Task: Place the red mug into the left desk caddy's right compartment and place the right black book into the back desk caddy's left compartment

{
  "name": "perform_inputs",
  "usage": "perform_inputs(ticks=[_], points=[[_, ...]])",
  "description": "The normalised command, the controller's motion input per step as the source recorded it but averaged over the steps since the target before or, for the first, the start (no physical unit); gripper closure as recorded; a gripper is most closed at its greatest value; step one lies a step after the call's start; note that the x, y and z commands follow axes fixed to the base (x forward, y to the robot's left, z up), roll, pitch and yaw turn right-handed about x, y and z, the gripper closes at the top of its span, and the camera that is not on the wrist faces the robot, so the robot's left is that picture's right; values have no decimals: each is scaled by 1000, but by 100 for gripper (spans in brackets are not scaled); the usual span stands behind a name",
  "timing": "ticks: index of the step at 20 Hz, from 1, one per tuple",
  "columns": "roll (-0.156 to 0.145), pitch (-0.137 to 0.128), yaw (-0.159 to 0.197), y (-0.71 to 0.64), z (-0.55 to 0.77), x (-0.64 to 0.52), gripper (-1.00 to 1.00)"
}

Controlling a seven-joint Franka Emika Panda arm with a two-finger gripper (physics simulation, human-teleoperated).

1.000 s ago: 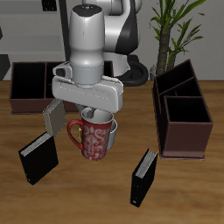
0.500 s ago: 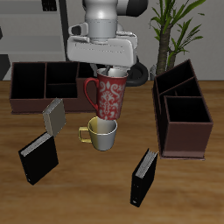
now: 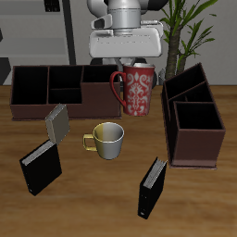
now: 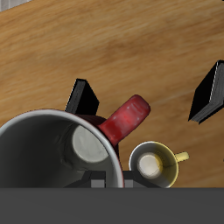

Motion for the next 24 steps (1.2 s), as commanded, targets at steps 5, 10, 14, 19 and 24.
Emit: perform_inputs(ticks=[5, 10, 14, 19, 24], points=[[2, 30, -25, 501, -114, 119, 100], [20, 19, 13, 668, -14, -137, 100], [7, -11, 59, 578, 56, -242, 100], [-34, -18, 82, 437, 79, -219, 100], [-25, -27, 49, 459, 78, -345, 100]])
